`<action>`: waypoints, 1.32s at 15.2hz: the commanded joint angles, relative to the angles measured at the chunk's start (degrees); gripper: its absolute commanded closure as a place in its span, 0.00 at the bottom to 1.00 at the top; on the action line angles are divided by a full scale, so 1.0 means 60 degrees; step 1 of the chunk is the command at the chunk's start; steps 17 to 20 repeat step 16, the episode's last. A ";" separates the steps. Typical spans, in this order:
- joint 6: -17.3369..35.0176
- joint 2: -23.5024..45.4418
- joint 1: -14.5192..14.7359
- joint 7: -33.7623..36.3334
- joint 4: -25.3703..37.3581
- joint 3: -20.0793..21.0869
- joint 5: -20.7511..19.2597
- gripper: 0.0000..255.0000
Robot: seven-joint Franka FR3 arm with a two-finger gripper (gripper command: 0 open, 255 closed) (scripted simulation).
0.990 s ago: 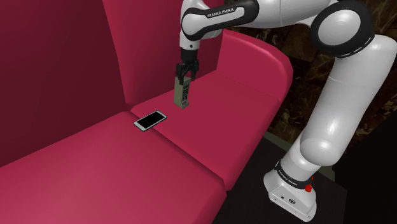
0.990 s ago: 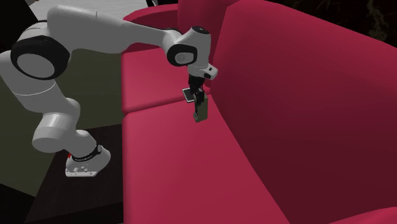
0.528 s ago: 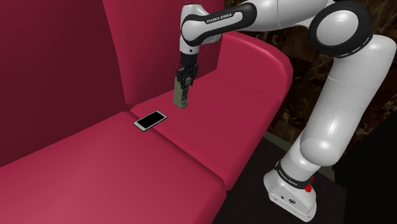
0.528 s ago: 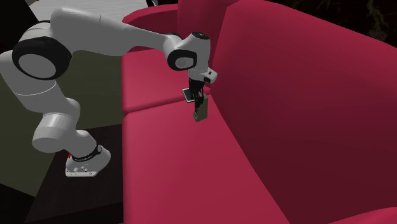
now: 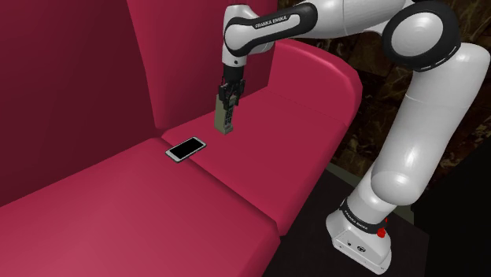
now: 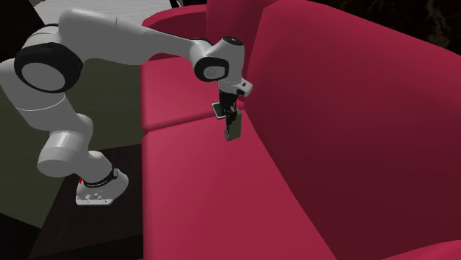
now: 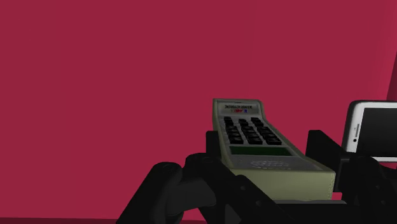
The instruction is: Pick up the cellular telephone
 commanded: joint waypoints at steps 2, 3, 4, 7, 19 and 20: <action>-0.0287 -0.0089 -0.0001 -0.0001 0.0193 0.0003 0.0012 1.00; -0.0408 -0.0116 -0.0002 -0.0001 0.0287 0.0004 0.0014 1.00; -0.0528 -0.0144 -0.0002 0.0000 0.0379 0.0005 0.0017 1.00; -0.0893 -0.0216 -0.0004 0.0002 0.0672 0.0006 0.0024 1.00; -0.1781 -0.0315 -0.0004 0.0013 0.1463 0.0009 0.0033 1.00; -0.1781 -0.0315 -0.0004 0.0013 0.1463 0.0009 0.0033 1.00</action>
